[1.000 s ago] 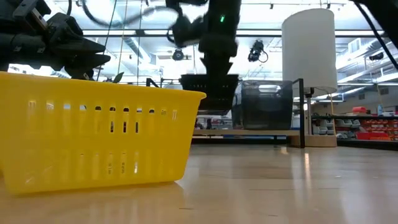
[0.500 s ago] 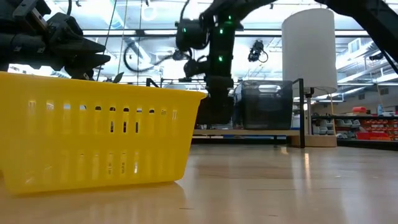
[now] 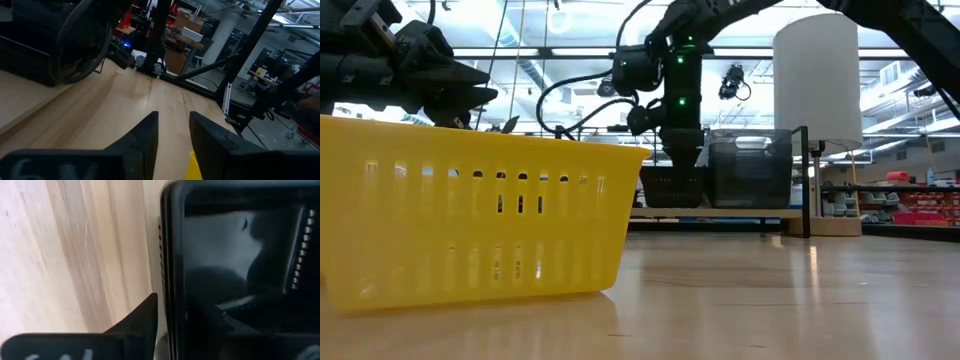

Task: Stack baskets on shelf by color
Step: Put the stacked black bins on the shelf, then stack the bottom left yellow bin on top of the bottom right yellow bin

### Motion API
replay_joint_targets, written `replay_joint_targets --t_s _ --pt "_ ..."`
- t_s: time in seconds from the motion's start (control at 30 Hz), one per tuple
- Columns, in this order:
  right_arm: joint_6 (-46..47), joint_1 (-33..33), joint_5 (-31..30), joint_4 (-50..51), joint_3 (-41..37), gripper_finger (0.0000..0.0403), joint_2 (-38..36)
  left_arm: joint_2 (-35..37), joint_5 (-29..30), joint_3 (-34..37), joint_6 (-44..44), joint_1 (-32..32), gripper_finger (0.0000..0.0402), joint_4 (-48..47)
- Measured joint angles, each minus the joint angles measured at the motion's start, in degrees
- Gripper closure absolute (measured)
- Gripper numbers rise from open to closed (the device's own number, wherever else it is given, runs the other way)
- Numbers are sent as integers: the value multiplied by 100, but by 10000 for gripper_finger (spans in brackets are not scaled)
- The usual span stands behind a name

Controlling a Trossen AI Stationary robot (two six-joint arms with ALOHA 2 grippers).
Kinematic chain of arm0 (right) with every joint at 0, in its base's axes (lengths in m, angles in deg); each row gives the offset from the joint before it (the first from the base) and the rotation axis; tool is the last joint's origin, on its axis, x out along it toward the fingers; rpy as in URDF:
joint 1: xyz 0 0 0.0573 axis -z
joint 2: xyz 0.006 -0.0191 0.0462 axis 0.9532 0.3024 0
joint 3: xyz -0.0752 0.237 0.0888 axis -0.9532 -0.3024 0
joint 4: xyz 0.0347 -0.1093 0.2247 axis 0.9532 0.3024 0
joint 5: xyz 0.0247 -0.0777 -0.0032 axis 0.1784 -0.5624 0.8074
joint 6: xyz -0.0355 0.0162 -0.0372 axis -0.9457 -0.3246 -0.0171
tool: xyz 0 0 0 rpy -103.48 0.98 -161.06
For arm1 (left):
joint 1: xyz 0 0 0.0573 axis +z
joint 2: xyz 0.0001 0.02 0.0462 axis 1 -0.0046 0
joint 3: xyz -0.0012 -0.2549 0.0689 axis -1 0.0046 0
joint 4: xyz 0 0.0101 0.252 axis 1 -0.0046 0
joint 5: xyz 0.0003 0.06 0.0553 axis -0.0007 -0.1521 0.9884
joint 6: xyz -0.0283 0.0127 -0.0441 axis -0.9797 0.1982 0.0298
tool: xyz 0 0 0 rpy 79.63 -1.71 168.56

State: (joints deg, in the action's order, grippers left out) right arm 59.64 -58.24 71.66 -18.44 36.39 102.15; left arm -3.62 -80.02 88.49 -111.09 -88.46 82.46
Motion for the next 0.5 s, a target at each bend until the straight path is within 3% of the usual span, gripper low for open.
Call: replay_joint_targets --t_s 0.5 --pt "612 -52 585 752 1079 162 0 2 0 0 -2 0 285 2"
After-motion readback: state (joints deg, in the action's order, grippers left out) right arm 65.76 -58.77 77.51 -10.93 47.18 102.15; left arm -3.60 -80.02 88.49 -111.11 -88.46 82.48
